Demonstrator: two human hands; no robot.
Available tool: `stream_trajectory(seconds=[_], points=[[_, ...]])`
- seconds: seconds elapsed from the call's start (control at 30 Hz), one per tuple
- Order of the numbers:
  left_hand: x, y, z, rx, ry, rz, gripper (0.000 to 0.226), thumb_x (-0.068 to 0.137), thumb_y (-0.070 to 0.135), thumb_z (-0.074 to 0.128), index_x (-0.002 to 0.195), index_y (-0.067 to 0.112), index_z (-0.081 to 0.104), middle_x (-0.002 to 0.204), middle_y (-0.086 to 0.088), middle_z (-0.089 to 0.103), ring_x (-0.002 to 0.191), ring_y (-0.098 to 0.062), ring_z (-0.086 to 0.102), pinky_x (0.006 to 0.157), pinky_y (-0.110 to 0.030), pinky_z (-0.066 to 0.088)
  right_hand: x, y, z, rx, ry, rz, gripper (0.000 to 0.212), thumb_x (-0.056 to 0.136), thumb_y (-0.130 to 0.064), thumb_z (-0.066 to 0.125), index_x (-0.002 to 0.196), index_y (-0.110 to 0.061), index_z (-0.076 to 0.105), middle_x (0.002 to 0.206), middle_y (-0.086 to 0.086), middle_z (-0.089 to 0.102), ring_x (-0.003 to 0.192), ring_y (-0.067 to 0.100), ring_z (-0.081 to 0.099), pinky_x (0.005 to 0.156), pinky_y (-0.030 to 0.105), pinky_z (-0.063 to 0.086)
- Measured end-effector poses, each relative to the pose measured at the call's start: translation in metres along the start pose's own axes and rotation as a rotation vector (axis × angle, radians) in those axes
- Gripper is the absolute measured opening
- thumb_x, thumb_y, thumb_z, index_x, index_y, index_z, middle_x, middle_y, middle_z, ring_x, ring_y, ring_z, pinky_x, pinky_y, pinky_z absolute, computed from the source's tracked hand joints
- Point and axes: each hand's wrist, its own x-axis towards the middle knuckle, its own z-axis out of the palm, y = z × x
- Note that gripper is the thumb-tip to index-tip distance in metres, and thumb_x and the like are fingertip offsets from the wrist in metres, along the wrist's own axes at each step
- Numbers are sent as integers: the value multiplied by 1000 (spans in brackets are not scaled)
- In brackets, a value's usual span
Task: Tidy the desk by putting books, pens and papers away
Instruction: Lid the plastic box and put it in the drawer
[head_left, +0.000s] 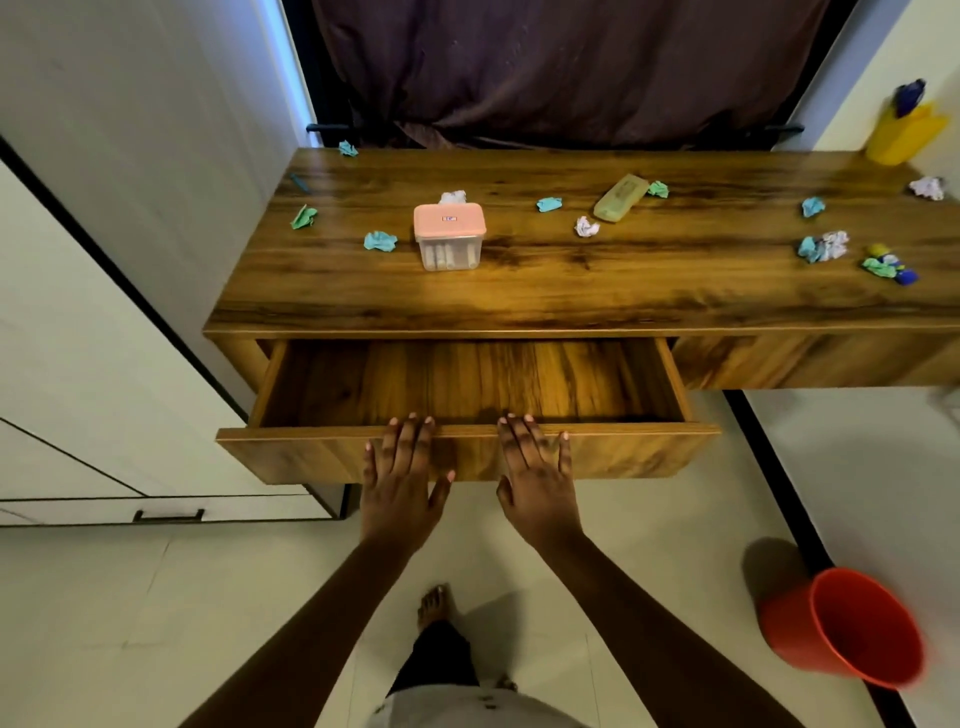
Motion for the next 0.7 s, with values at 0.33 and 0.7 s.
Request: stream_trajectory(seconds=[0.33,0.7], points=[[-60,8,3,-9,-35,5,80,89,62,34,151,15,17,159,-9,11,147,-27,4,117,-46,1,-57,-7,7,-36,19,-29,80,72,-27,66,144,-15,35,151,4,35,140,22,29,109,53,19],[24,12,-42,-234,-10,-5,82,83,77,6,151,31,5,157,6,-13,144,-10,-20,112,-32,-22,42,-6,-47,244,51,34,58,92,-46,38,144,-24,32,152,-3,32,138,16,31,108,42,28]])
